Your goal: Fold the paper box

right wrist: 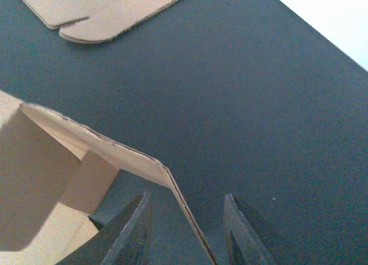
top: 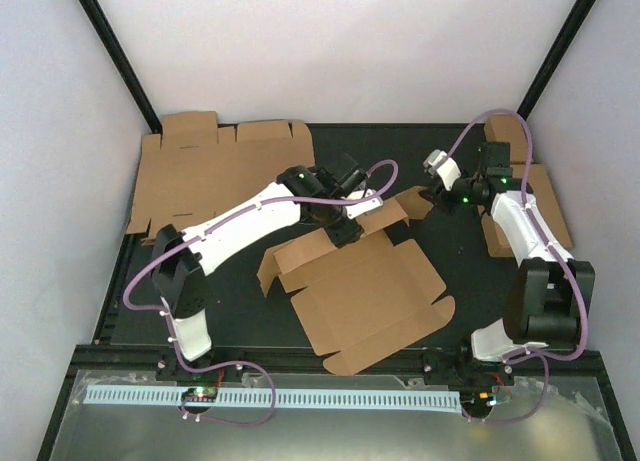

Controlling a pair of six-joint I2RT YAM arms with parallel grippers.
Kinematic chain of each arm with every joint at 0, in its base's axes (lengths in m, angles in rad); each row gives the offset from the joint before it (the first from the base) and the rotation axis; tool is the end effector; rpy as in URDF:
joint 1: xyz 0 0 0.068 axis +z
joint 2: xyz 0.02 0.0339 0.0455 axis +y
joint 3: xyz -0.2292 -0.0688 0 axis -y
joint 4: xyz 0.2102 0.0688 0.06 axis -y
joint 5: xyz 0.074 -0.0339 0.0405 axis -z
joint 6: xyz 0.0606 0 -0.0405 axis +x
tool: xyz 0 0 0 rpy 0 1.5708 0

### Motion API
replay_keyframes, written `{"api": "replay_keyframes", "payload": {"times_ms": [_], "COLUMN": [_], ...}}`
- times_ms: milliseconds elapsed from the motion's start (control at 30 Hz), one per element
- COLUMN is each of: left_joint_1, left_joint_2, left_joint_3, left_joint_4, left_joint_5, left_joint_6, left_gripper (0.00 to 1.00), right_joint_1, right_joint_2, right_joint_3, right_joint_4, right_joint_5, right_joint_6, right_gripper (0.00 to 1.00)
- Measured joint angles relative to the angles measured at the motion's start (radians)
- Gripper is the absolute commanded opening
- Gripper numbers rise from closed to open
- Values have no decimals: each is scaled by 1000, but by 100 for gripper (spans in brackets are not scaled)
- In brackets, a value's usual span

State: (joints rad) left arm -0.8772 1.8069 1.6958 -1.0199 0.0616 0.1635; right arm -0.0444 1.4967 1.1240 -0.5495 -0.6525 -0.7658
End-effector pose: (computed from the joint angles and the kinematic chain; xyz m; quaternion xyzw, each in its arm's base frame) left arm 0.2186 -0.2688 0.2510 0.4908 0.8430 -0.1043 0.1938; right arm 0.2958 0.0237 0.2241 -0.4124 0.8041 0.1602 0.3971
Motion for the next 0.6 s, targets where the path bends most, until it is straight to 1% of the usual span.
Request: {"api": "replay_keyframes", "payload": {"times_ms": [67, 200, 433, 600], "left_joint_1": [7, 14, 32, 50], "left_joint_2": [2, 6, 8, 8], "left_joint_3": [5, 11, 16, 17], "left_joint_4": [-5, -10, -10, -10], "left_joint_5": [12, 25, 45, 56], "left_joint_6": [0, 0, -3, -11], "left_gripper": [54, 54, 54, 54], "right_joint_1": [6, 14, 68, 98], "right_joint_2": [0, 2, 13, 60], "right_joint_3": [10, 30, 100, 198], "right_joint_4": [-13, -47, -166, -267], "right_joint_5": [26, 60, 123, 168], "right_joint_6": [4, 4, 16, 60], "right_gripper": [26, 21, 2, 2]}}
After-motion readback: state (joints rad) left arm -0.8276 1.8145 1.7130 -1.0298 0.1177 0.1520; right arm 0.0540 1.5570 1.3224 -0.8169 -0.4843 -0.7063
